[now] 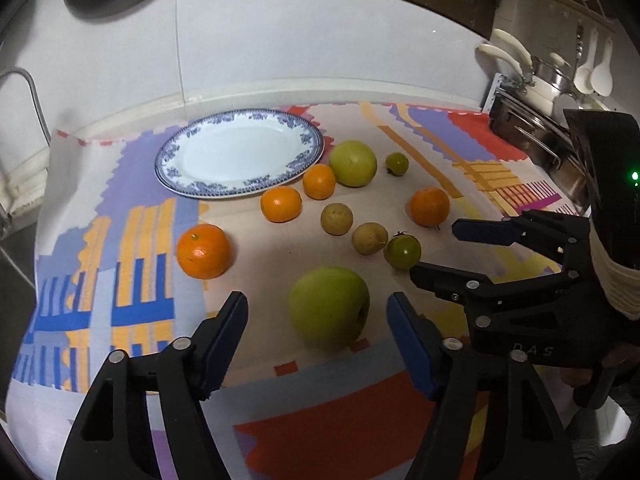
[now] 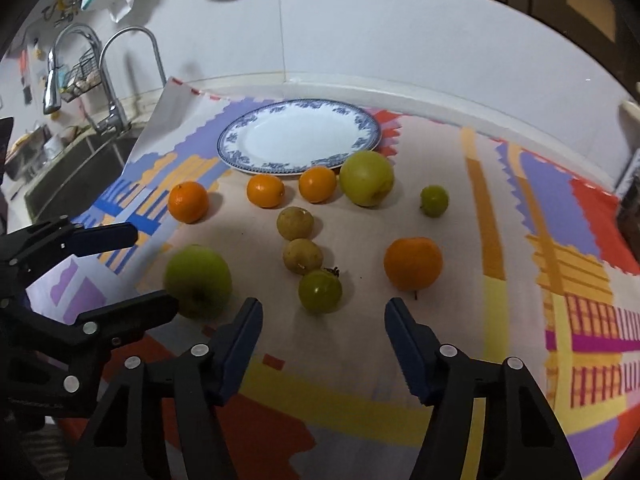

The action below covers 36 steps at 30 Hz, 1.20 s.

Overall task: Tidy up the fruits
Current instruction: 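Grasp the green apple with the left gripper while the right gripper grasps a small green lime, then carry the apple and lime onto the plate and open both grippers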

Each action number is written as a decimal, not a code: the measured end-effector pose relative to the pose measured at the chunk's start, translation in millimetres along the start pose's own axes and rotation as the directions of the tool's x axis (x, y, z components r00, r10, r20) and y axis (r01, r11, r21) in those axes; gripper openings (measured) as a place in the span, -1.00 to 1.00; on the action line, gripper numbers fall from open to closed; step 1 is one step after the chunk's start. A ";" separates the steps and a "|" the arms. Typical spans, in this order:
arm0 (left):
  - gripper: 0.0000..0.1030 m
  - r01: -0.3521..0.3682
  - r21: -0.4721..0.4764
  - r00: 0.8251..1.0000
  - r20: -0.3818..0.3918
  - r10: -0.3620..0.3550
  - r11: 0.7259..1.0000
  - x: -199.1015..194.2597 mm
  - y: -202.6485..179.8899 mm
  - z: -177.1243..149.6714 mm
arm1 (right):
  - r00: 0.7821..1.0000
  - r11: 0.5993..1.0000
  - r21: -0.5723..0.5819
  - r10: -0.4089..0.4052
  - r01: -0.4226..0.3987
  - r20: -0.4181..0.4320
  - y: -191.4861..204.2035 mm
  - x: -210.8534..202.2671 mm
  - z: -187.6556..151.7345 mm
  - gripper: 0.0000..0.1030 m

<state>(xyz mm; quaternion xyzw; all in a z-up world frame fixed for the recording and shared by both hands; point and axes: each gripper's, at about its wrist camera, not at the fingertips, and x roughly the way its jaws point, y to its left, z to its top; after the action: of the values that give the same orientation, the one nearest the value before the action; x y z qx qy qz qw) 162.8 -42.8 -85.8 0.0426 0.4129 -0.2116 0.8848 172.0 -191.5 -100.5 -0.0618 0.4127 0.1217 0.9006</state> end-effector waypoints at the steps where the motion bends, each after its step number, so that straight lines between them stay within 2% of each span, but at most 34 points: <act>1: 0.32 -0.001 -0.003 1.000 -0.004 0.001 1.000 1.8 -0.4 0.2 | 1.000 1.000 -0.005 0.013 -0.013 -0.008 -2.0 4.1 0.6 0.18; 4: 0.27 0.018 -0.012 0.999 -0.031 -0.019 1.000 12.0 -0.6 0.3 | 0.999 0.999 -0.018 0.038 -0.039 -0.023 -5.2 13.8 2.0 0.12; 7: 0.13 0.030 -0.032 0.998 -0.063 -0.032 0.999 20.3 1.9 0.0 | 0.997 0.998 -0.012 0.067 -0.068 -0.037 -6.9 21.1 3.1 0.05; 14: -0.04 0.070 -0.067 0.995 -0.071 -0.074 0.995 27.5 6.1 -0.2 | 0.993 0.995 -0.012 0.100 -0.101 -0.058 -5.6 33.7 3.5 -0.12; 23: -0.05 0.062 -0.055 0.996 -0.063 -0.065 0.997 27.4 4.2 0.6 | 0.993 0.995 0.001 0.103 -0.103 -0.053 -7.4 36.9 4.5 -0.42; 36: -0.05 0.010 -0.019 1.000 0.008 -0.010 1.000 2.7 5.7 6.8 | 0.995 0.994 0.029 0.104 -0.104 0.002 -1.6 13.4 10.6 -0.43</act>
<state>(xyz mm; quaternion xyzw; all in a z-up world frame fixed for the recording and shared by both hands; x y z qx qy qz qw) 171.6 -40.2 -84.0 0.0313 0.4116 -0.2124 0.8857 188.6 -188.5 -103.8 -0.0271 0.4169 0.1621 0.8940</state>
